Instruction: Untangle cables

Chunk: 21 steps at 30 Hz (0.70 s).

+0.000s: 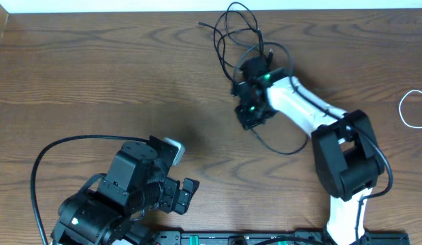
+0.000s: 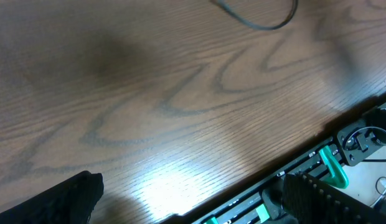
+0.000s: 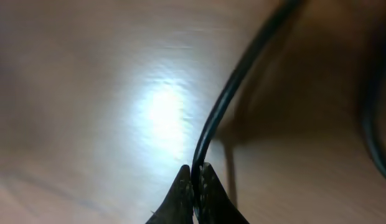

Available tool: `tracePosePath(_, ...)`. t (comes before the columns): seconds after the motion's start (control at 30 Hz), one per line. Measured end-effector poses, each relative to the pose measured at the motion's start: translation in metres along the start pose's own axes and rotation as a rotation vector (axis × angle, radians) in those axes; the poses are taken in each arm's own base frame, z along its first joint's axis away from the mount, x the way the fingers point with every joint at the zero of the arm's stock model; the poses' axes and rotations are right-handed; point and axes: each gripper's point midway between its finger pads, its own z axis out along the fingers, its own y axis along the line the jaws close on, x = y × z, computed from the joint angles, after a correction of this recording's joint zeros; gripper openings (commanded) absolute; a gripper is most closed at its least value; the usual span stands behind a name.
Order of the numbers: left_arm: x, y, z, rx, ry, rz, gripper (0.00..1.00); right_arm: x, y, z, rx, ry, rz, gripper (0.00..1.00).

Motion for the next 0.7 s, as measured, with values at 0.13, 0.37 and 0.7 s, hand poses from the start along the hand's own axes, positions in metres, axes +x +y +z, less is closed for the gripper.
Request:
tracePosePath(0.13, 0.000, 0.000, 0.000, 0.000, 0.000, 0.001, 0.98, -0.011, 0.042, -0.016, 0.012, -0.080, -0.128, 0.01)
tracePosePath(0.37, -0.001, 0.006, 0.000, -0.036, -0.007, 0.002, 0.98, -0.039, 0.089, -0.125, 0.118, -0.420, -0.227, 0.01)
tracePosePath(0.7, -0.016, 0.015, -0.001, -0.092, -0.071, 0.012, 0.98, -0.016, 0.086, -0.275, 0.208, -0.791, -0.158, 0.01)
